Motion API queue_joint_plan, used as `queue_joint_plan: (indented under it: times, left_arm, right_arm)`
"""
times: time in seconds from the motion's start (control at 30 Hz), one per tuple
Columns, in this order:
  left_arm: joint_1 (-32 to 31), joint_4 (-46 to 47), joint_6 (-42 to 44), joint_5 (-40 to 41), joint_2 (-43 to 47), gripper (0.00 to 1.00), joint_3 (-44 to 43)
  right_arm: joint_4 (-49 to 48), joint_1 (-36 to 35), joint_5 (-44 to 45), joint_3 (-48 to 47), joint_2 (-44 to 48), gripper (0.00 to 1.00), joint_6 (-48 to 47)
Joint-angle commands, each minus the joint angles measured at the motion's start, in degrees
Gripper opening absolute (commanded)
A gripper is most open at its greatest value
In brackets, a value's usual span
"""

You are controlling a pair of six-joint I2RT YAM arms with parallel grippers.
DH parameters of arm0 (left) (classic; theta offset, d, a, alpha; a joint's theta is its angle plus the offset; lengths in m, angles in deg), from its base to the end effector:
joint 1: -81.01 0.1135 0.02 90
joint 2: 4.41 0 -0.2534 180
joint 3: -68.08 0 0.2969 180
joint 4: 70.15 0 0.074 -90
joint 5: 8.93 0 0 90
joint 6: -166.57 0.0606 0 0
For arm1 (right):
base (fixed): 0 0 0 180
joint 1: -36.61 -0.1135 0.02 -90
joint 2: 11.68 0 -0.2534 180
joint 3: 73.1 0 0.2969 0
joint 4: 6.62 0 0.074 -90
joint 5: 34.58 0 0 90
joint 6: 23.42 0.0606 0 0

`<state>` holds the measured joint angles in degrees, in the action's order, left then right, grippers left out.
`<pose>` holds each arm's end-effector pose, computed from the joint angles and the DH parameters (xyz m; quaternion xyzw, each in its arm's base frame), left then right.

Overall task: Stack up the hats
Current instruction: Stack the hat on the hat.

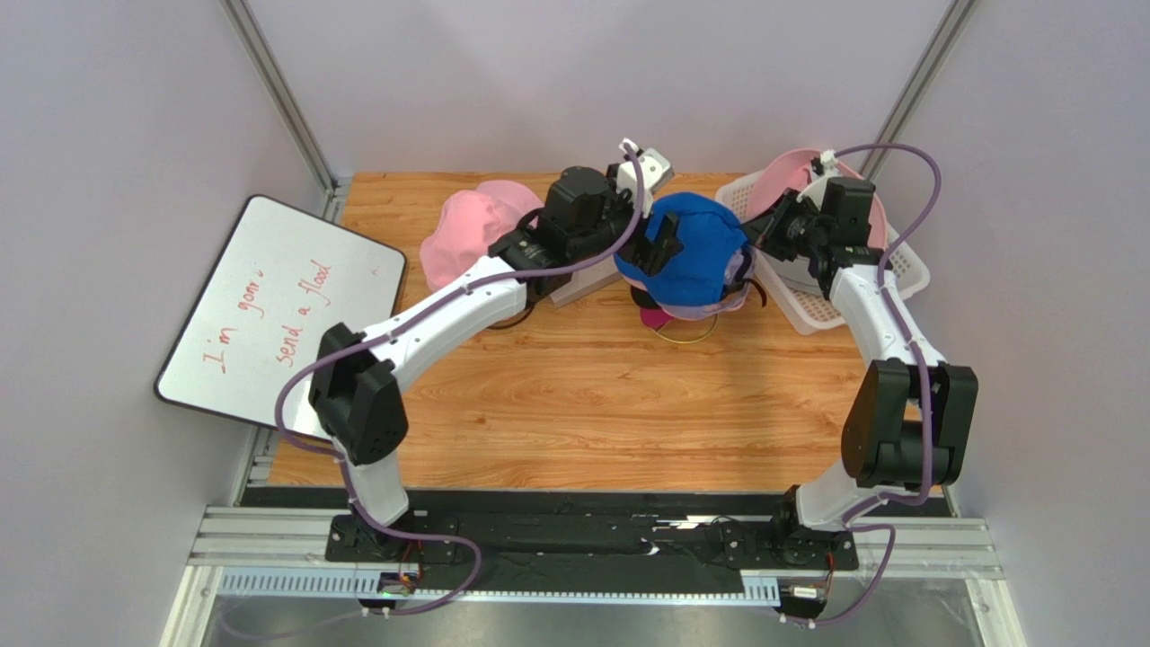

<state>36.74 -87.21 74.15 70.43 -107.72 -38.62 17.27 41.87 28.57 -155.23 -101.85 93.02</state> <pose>0.3534 -0.3602 0.3461 0.3331 0.7108 -0.3107 0.5360 0.4241 -0.0116 0.2576 0.1239 0.8489 0.2863 0.4267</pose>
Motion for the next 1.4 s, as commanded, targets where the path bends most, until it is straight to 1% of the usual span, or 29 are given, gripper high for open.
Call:
queue_joint_plan:
  times: [0.0, 0.07, 0.17, 0.27, 0.3, 0.37, 0.47, 0.5, 0.53, 0.67, 0.73, 1.0, 1.1, 1.23, 1.37]
  left_arm:
    - [-0.3, -3.1, -0.4, 7.0, 6.9, 0.9, 0.6]
    - [-0.3, -4.2, 0.0, 7.4, 7.8, 0.9, 0.5]
    - [-0.1, -5.1, -0.2, 9.8, 8.3, 0.93, -0.2]
    - [0.7, -4.5, 0.0, 9.3, 7.8, 0.95, -1.5]
    - [1.2, -4.4, -0.2, 8.4, 7.3, 0.98, -2.1]
    - [1.6, -4.6, -0.4, 7.3, 5.8, 0.99, -4.0]
    - [1.7, -3.6, 0.1, 5.5, 3.6, 1.0, -5.5]
    - [1.7, -3.0, 0.2, 3.7, 3.2, 1.0, -5.7]
    - [1.8, -1.2, 0.0, 2.6, 2.5, 1.0, -5.6]
    - [1.7, 2.5, -2.9, -3.6, -0.5, 1.0, -6.8]
    - [1.4, 4.1, -4.3, -4.8, -2.9, 1.0, -8.1]
    - [-2.3, 5.1, -4.0, -5.1, -10.5, 1.0, -13.8]
    - [-3.4, 7.4, -3.3, -4.9, -12.2, 1.0, -14.6]
    - [-4.1, 7.5, -3.2, -4.8, -14.6, 1.0, -16.1]
    - [-4.6, 8.3, -2.6, -4.6, -15.4, 1.0, -16.0]
  right_arm:
    - [7.3, -0.8, 4.3, 2.2, 0.4, 0.0, -3.4]
    - [7.7, -0.9, 5.1, 3.1, 1.9, 0.0, -3.5]
    - [10.2, -0.9, 8.0, 3.7, 3.5, 0.0, -4.8]
    - [11.8, -0.9, 9.4, 4.2, 5.1, 0.0, -5.6]
    - [12.2, -0.9, 9.5, 4.2, 5.5, 0.0, -5.7]
    - [13.2, -0.8, 9.8, 4.6, 6.4, 0.0, -6.0]
    - [14.5, -0.9, 11.1, 4.8, 8.1, 0.0, -6.1]
    - [14.8, -0.9, 11.5, 4.9, 8.9, 0.0, -6.2]
    - [15.1, -0.9, 11.7, 5.2, 9.3, 0.0, -6.2]
    - [15.4, -0.9, 12.4, 7.0, 11.0, 0.0, -6.3]
    - [15.7, -0.9, 13.8, 7.5, 11.4, 0.0, -6.4]
    - [17.0, -0.8, 18.1, 9.3, 12.7, 0.0, -6.3]
    - [16.5, -0.8, 18.0, 10.5, 12.6, 0.0, -5.8]
    - [16.0, -0.8, 18.5, 12.4, 12.0, 0.0, -5.2]
    - [16.4, -0.8, 21.3, 14.7, 12.1, 0.0, -4.5]
